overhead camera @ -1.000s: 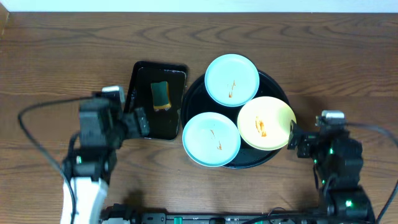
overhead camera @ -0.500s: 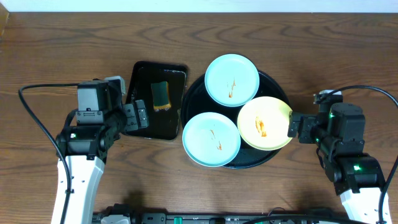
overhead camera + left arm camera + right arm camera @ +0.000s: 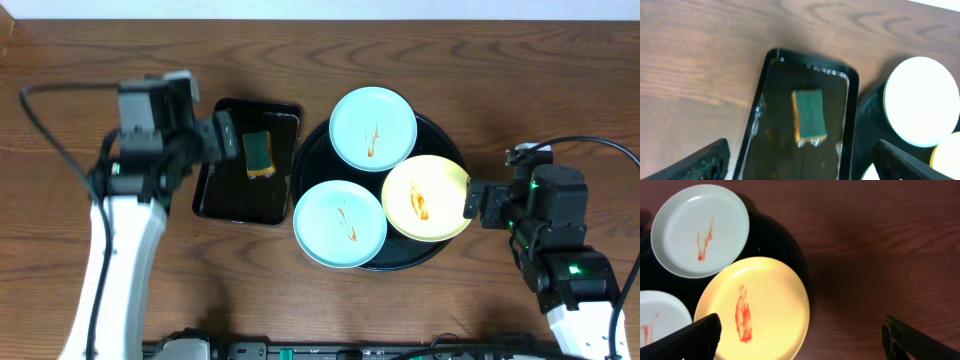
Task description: Clean dirty plates on tray and stack at the side
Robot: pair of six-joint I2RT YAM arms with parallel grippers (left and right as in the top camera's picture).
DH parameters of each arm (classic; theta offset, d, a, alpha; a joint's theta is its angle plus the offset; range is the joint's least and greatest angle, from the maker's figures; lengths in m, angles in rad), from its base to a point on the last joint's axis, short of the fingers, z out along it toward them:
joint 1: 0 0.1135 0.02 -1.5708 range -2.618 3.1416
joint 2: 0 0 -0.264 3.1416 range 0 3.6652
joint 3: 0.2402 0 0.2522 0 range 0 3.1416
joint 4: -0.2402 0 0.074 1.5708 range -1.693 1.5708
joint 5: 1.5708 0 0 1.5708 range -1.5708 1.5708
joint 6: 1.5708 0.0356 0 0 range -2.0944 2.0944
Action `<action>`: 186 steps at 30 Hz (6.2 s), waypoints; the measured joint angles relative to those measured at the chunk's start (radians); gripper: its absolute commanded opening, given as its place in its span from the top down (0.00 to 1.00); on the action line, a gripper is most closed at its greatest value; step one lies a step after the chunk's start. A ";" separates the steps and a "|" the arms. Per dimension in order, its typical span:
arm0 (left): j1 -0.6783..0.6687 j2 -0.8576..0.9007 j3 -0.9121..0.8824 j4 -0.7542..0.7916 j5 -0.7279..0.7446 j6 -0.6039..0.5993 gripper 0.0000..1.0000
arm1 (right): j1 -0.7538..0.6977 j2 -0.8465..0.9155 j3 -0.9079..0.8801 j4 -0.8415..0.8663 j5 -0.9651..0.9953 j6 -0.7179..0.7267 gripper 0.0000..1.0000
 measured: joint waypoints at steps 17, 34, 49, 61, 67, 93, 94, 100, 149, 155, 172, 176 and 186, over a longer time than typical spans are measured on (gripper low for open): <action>-0.134 0.442 0.069 0.011 -0.128 -0.001 0.19 | 0.000 0.000 0.001 -0.002 0.001 0.008 0.01; -0.151 0.527 0.069 0.044 -0.132 -0.062 0.20 | 0.000 0.000 0.001 -0.010 0.004 0.008 0.01; -0.179 0.527 0.066 0.087 -0.135 -0.077 0.20 | 0.000 0.000 0.001 -0.021 0.007 0.008 0.01; -0.179 0.605 0.061 0.093 -0.135 -0.085 0.30 | 0.000 0.000 0.001 -0.029 0.007 0.008 0.01; -0.179 0.621 0.058 0.095 -0.135 -0.088 0.61 | 0.000 0.000 0.001 -0.029 0.007 0.008 0.01; -0.179 0.507 0.058 0.037 -0.182 -0.083 0.93 | 0.000 0.027 0.002 -0.064 0.038 0.008 0.01; -0.179 0.494 0.058 0.026 -0.183 -0.083 0.93 | 0.000 0.043 0.002 -0.065 0.041 0.008 0.01; -0.179 0.483 0.058 -0.043 -0.183 -0.083 0.93 | 0.000 0.169 0.002 -0.057 0.050 0.009 0.06; -0.179 0.437 0.058 -0.034 -0.184 -0.083 0.93 | -0.029 0.603 0.016 0.091 -0.001 0.051 0.99; -0.179 0.317 0.058 0.034 -0.188 -0.082 0.93 | -0.029 0.603 0.020 0.092 -0.001 0.052 0.99; -0.179 0.100 0.058 0.182 -0.301 0.017 0.93 | -0.029 0.603 0.020 0.091 -0.001 0.052 0.99; -0.179 0.069 0.058 0.211 -0.311 0.024 0.93 | -0.029 0.603 0.020 0.090 -0.001 0.052 0.99; -0.179 0.030 0.058 0.320 -0.315 0.050 0.93 | -0.029 0.603 0.020 0.090 -0.001 0.052 0.99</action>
